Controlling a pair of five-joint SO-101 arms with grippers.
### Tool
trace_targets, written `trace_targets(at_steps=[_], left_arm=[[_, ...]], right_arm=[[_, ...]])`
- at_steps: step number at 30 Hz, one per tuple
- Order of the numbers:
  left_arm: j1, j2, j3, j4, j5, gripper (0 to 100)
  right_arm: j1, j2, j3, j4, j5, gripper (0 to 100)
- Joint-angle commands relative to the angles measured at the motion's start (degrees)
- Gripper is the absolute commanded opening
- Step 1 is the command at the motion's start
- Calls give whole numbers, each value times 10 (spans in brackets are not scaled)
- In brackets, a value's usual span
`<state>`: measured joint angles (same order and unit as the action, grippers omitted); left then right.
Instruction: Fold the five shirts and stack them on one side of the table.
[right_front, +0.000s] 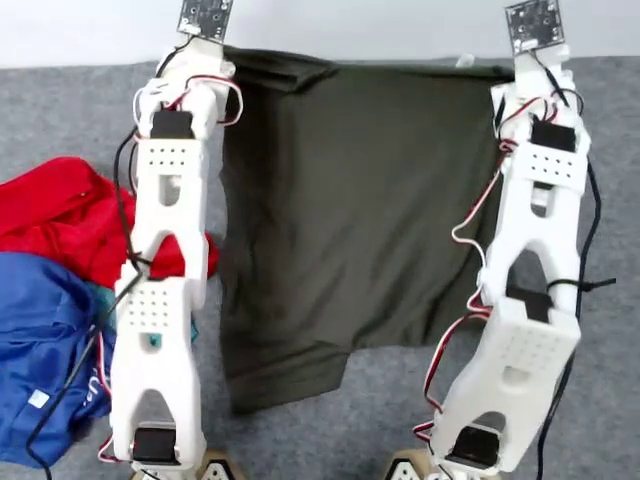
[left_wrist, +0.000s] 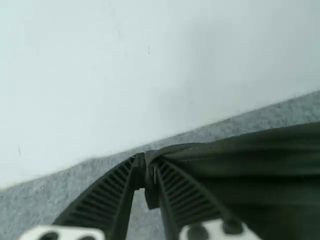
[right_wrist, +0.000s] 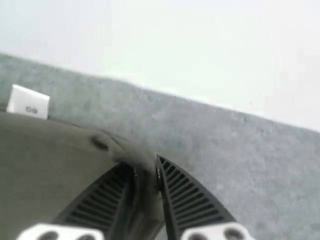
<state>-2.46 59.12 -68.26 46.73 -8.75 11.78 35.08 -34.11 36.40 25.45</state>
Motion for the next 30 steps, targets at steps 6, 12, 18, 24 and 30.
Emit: trace_targets(at_steps=[6, 12, 18, 24, 30], left_arm=[[-1, 52, -240, 302, -65, 4], [19, 48, -280, 530, -113, 4], [17, 18, -259, 539, -118, 4], [42, -22, -242, 540, -120, 4], [70, -141, -47, 540, -171, 5]], right_arm=[[3, 12, -84, 167, 18, 9], [3, -9, -84, 313, 18, 9], [3, -34, -84, 440, 18, 9], [6, -44, -84, 539, 18, 9], [7, -68, -84, 609, 22, 9]])
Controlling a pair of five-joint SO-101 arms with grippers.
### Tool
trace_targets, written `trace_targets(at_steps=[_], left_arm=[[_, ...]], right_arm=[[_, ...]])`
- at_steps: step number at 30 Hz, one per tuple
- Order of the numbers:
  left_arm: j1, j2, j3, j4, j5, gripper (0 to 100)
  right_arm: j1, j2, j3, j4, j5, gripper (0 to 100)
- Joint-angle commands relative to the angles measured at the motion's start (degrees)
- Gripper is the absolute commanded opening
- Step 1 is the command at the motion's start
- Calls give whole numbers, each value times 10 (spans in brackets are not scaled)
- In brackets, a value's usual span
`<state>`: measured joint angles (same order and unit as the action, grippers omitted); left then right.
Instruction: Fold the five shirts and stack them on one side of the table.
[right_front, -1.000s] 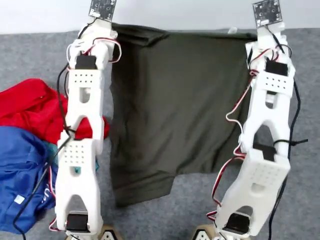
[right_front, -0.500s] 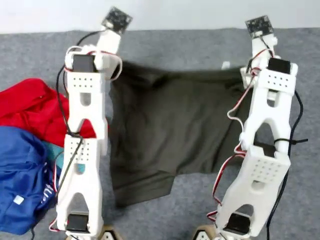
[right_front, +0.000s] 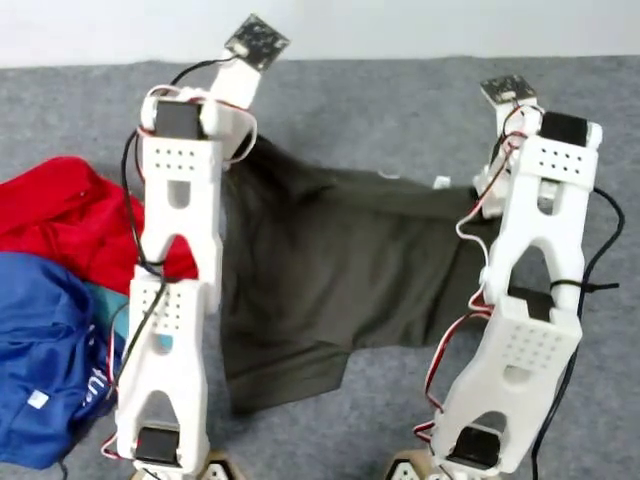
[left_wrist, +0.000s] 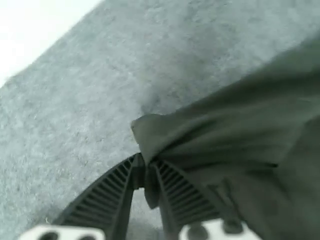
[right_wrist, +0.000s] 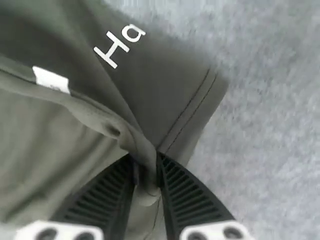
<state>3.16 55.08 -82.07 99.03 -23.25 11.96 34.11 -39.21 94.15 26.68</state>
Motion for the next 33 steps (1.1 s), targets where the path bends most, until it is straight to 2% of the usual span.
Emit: trace_targets(at_steps=[1, 10, 14, 22, 28, 33], left_arm=[[19, -130, 138, 17, -38, 5], [59, -418, 575, 17, -135, 6], [70, -516, 720, 17, -156, 4], [75, -642, 931, 18, -161, 2], [138, -735, 1066, 18, -158, 2], [185, -793, 1117, 18, -116, 2]], right_arm=[[5, -65, -33, 44, 19, 9], [30, -114, -25, 84, 47, 9], [46, -143, 36, 85, 85, 9], [64, -265, 241, 85, 150, 9], [64, -368, 366, 82, 178, 9], [73, -421, 421, 79, 190, 9]])
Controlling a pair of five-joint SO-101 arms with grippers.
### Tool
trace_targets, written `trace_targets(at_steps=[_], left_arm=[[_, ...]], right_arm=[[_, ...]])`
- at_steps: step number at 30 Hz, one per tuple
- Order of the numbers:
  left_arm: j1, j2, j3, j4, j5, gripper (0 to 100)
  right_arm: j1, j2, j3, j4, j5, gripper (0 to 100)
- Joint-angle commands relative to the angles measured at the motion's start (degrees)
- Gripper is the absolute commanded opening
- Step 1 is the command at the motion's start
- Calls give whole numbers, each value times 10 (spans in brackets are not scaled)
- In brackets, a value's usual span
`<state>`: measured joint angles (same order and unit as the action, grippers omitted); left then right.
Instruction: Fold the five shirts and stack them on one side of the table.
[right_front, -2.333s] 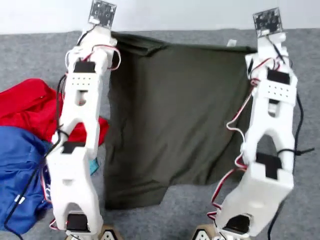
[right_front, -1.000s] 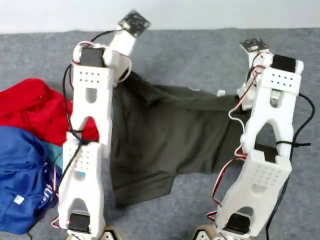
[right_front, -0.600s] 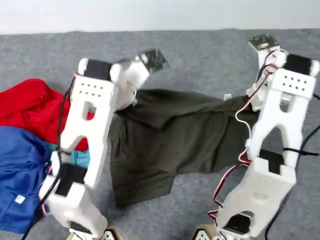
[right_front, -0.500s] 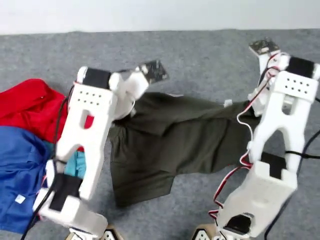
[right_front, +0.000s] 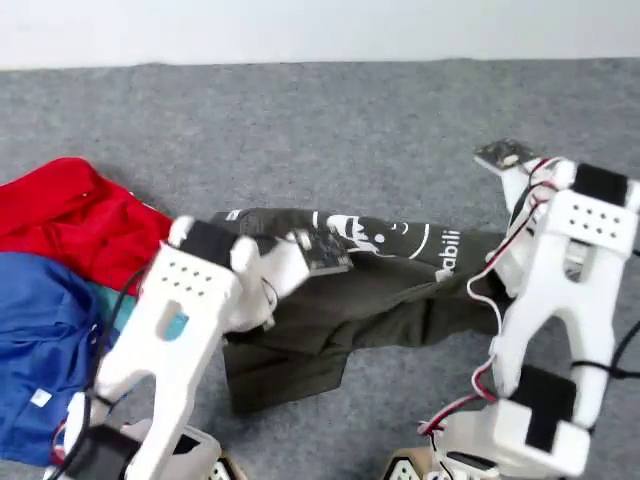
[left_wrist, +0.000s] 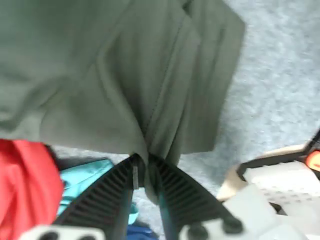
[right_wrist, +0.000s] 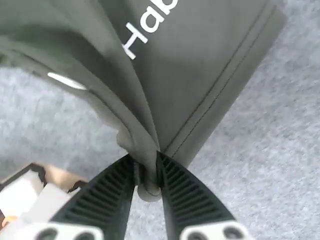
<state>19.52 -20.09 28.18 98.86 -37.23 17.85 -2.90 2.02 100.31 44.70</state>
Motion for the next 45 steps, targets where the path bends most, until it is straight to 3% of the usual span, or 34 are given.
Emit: trace_targets(at_steps=[1, 19, 24, 30, 39, 42, 45], left_arm=[[29, -47, 23, 19, 28, 2], [43, -33, 58, 15, 33, 6], [40, -37, 53, 15, 34, 135], [13, -37, 35, 15, 33, 170], [-56, -33, -53, 13, 32, 170], [-100, -33, -90, -26, 39, 167], [-134, -33, -96, -97, 96, 166]], right_arm=[[17, -53, 15, 16, 13, 9], [48, 28, 23, -25, 19, 9], [47, 16, 20, -23, 20, 84], [46, -27, 20, -22, 17, 292], [45, -51, 20, -21, 17, 296], [37, -49, 20, -26, 17, 296], [21, -46, 20, -38, 16, 296]])
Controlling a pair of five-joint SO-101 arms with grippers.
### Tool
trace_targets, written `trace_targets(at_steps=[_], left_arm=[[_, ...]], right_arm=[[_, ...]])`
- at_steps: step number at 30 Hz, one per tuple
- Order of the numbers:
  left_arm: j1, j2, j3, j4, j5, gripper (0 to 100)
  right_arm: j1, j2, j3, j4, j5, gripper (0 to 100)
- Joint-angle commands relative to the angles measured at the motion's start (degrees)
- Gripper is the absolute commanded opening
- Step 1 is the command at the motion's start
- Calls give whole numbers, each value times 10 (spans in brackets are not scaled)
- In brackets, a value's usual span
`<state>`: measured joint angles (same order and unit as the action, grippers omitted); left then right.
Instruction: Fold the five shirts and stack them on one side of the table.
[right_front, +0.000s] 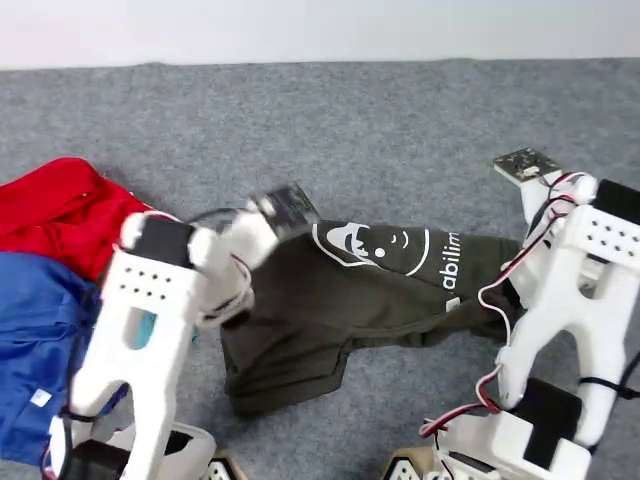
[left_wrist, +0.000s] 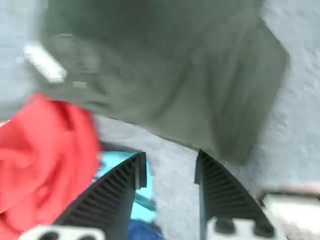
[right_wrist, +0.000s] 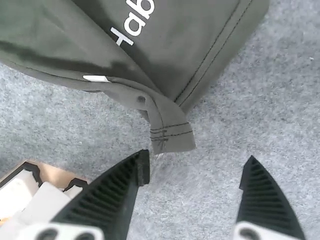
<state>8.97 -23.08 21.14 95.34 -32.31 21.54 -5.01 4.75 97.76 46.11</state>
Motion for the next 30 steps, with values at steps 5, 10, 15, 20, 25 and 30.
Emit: trace_targets(at_steps=[5, 10, 15, 20, 25, 30], left_arm=[[-26, -2, -4, -142, 134, 164], [-11, -1, 65, -265, 173, 111], [-15, 26, 133, -378, 191, 111], [-16, 126, 116, -397, 191, 108], [-14, 183, 58, -369, 193, 107], [-16, 202, 1, -310, 193, 107]], right_arm=[[-54, -25, -7, -32, -55, 296], [-73, -25, -6, -31, -98, 296], [-73, -24, -4, -32, -122, 296], [-73, -23, -3, -64, -161, 296], [-80, -23, 27, -125, -220, 296], [-97, 20, 111, -187, -229, 296]])
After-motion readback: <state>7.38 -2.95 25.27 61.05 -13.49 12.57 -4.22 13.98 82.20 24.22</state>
